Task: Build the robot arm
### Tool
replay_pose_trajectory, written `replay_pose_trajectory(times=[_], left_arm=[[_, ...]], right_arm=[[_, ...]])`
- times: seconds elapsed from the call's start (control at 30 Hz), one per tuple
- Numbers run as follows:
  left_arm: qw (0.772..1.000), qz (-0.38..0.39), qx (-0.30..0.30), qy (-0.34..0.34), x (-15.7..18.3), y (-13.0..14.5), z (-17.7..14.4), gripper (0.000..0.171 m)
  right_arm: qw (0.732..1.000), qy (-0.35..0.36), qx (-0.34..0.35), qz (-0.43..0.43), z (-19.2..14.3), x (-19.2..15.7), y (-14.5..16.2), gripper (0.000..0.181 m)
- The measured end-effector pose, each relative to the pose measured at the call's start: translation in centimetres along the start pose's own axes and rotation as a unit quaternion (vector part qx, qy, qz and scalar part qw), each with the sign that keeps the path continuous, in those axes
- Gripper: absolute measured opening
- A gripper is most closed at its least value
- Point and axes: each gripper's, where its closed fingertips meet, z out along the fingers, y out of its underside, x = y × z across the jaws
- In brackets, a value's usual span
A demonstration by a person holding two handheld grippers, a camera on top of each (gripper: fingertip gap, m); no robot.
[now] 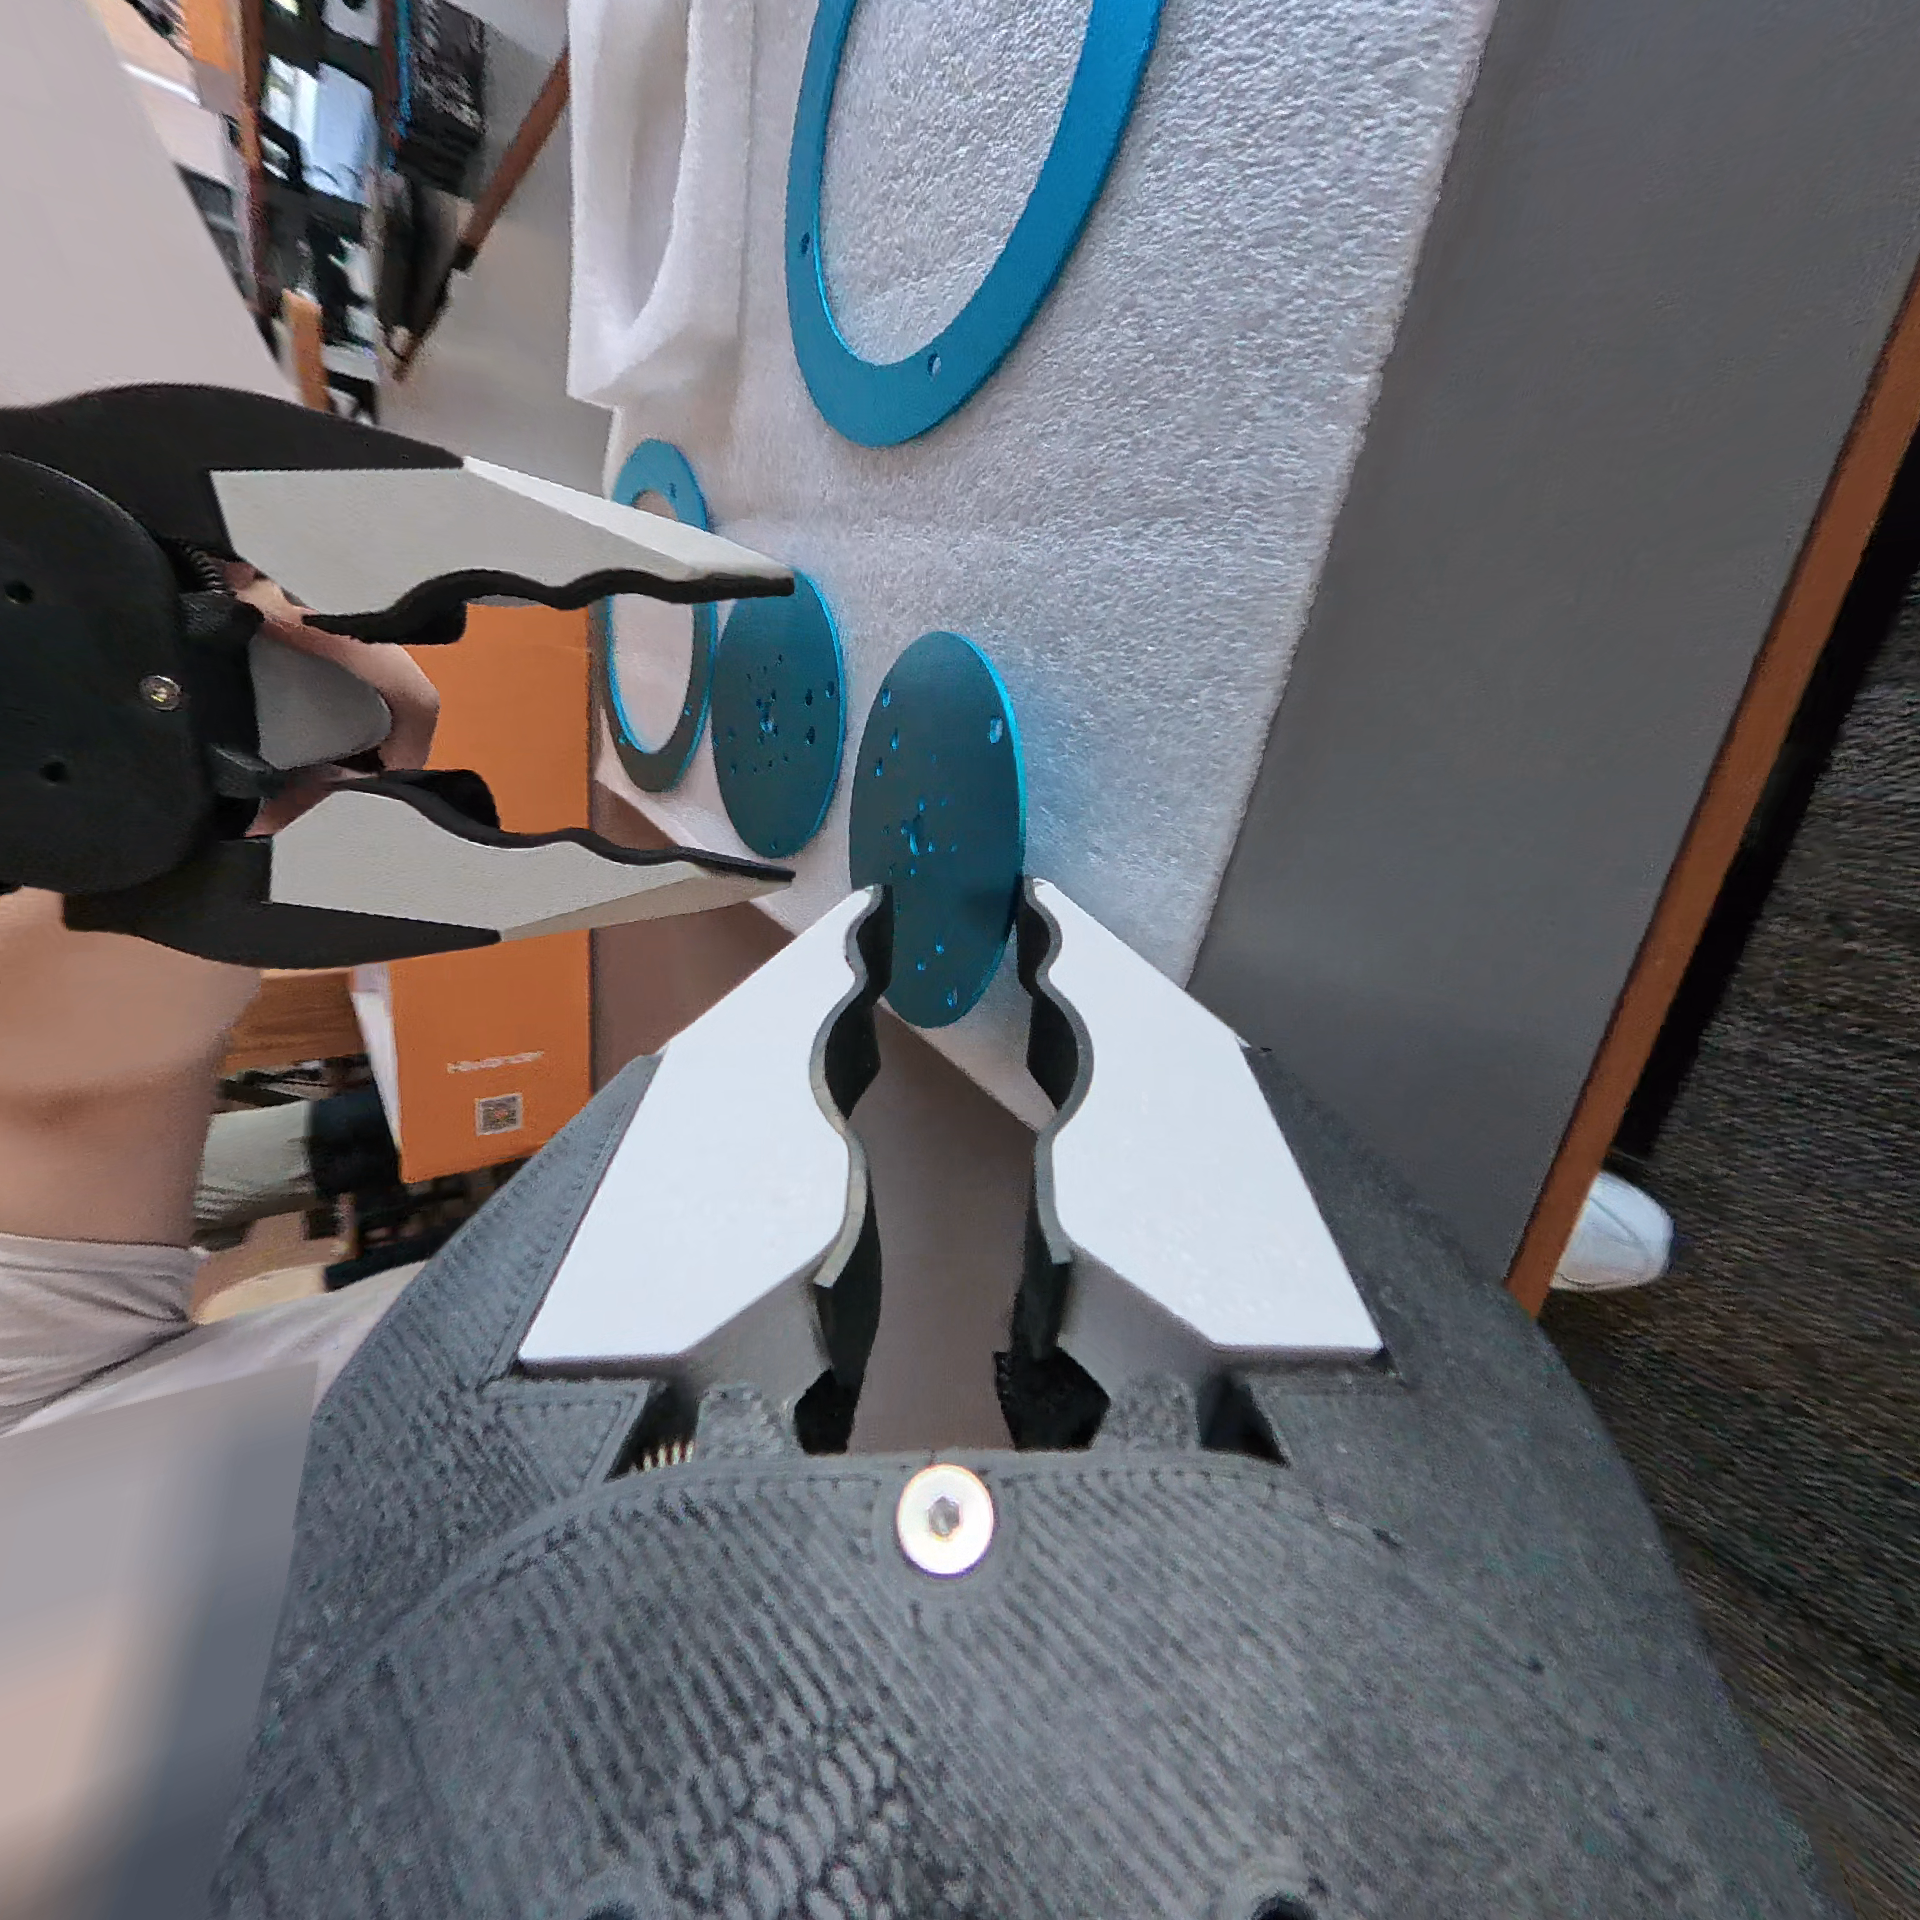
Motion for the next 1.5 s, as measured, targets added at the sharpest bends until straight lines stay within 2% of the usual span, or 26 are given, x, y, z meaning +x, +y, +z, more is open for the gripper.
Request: replay_pose_trajectory(times=[0.2,0.3,0.37,0.4,0.5,0.6,0.67,0.73,0.77,0.83,0.9,1.07,1.17,1.23,1.37,1.5], left_arm=[[1.000,0.006,0.007,-0.011,-0.6,-0.1,-0.6,0.058],[0.998,-0.003,0.023,-0.052,-4.3,-0.1,-2.3,0.053],[0.998,-0.038,0.022,-0.042,-6.8,0.0,-3.2,0.063],[0.998,-0.043,0.023,-0.034,-7.5,-0.2,-3.6,0.062],[0.999,0.019,0.013,-0.032,-7.9,-0.7,-3.3,0.055],[0.989,0.120,-0.058,-0.064,-7.8,0.4,-1.1,0.047],[0.983,0.142,-0.089,-0.076,-7.9,0.8,0.2,0.048],[0.984,0.130,-0.095,-0.076,-8.0,0.4,1.1,0.051],[0.985,0.124,-0.094,-0.073,-8.0,0.3,1.3,0.051],[0.988,0.111,-0.093,-0.060,-8.0,0.1,1.4,0.049],[0.990,0.098,-0.094,-0.040,-7.8,0.3,1.5,0.043],[0.993,0.086,-0.086,0.000,-7.0,0.5,1.7,0.028],[0.993,0.076,-0.087,0.014,-7.0,0.6,1.7,0.027],[0.993,0.072,-0.094,0.017,-7.2,0.7,1.5,0.017],[0.993,0.066,-0.102,0.010,-7.9,1.0,1.5,0.017],[0.992,0.054,-0.109,-0.036,-10.0,1.1,1.3,0.015]], right_arm=[[0.985,0.126,-0.020,-0.116,-0.5,0.2,-0.7,0.049],[0.969,0.181,-0.007,-0.169,-1.8,0.3,-1.6,0.049],[0.961,0.188,0.038,-0.197,-3.5,-0.6,-2.6,0.049],[0.958,0.189,0.067,-0.204,-4.6,-1.1,-3.2,0.048],[0.952,0.177,0.153,-0.199,-7.9,-2.4,-4.4,0.045],[0.948,0.147,0.200,-0.198,-9.7,-3.6,-4.6,0.042],[0.956,0.118,0.179,-0.199,-8.9,-4.0,-3.7,0.035],[0.960,0.132,0.139,-0.205,-7.5,-2.8,-3.3,0.027],[0.958,0.142,0.136,-0.209,-6.9,-2.2,-3.7,0.021],[0.959,0.098,0.143,-0.223,-5.0,-2.7,-4.8,0.000],[0.959,0.083,0.145,-0.227,-3.1,-2.3,-5.7,0.000],[0.961,0.126,0.110,-0.220,0.4,1.3,-6.0,0.000],[0.965,0.143,0.083,-0.204,1.1,2.7,-5.4,0.000],[0.967,0.137,0.088,-0.195,1.0,2.7,-5.4,0.000],[0.970,0.125,0.094,-0.186,1.0,2.8,-5.4,0.000],[0.972,0.117,0.096,-0.183,1.0,2.8,-5.4,0.000]])
